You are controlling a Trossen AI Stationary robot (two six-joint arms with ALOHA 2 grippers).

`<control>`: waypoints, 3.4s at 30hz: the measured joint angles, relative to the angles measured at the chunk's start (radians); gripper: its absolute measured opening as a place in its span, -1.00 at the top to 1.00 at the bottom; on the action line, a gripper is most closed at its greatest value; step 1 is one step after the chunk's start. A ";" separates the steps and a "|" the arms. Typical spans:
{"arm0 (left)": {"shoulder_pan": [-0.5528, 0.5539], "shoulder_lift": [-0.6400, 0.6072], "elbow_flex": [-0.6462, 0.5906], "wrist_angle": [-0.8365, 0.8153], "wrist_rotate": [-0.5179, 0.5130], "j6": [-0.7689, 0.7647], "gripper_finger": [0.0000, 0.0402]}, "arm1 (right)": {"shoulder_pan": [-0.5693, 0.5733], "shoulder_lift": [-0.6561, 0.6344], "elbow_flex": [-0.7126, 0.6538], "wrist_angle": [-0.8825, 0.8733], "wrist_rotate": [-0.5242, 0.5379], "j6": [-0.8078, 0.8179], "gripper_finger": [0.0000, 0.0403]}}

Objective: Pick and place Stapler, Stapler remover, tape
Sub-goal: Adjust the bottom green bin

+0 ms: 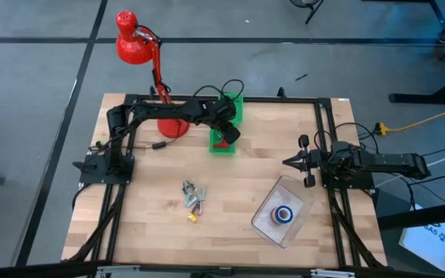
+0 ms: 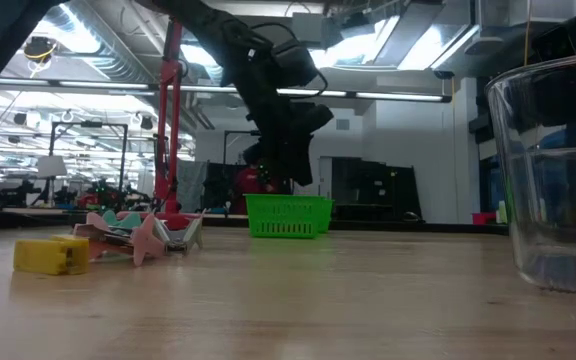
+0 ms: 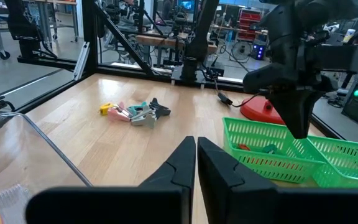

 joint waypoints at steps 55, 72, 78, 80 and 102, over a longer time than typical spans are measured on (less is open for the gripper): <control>-0.282 -0.147 0.001 -0.493 -0.231 0.093 0.18 | 0.000 0.000 0.000 0.000 0.000 0.000 0.90; -0.204 -0.100 -0.103 -0.556 -0.238 0.151 0.83 | 0.000 0.000 0.000 0.000 0.000 0.000 0.89; -0.193 -0.098 -0.130 -0.396 -0.226 0.199 0.98 | 0.000 0.000 0.000 0.000 0.000 0.000 0.90; -0.186 -0.098 -0.130 -0.368 -0.213 0.218 0.99 | 0.000 0.000 0.000 0.000 0.000 0.000 0.90; -0.200 -0.084 0.020 -0.374 -0.239 0.399 0.99 | 0.000 0.000 0.000 0.000 0.000 0.000 0.90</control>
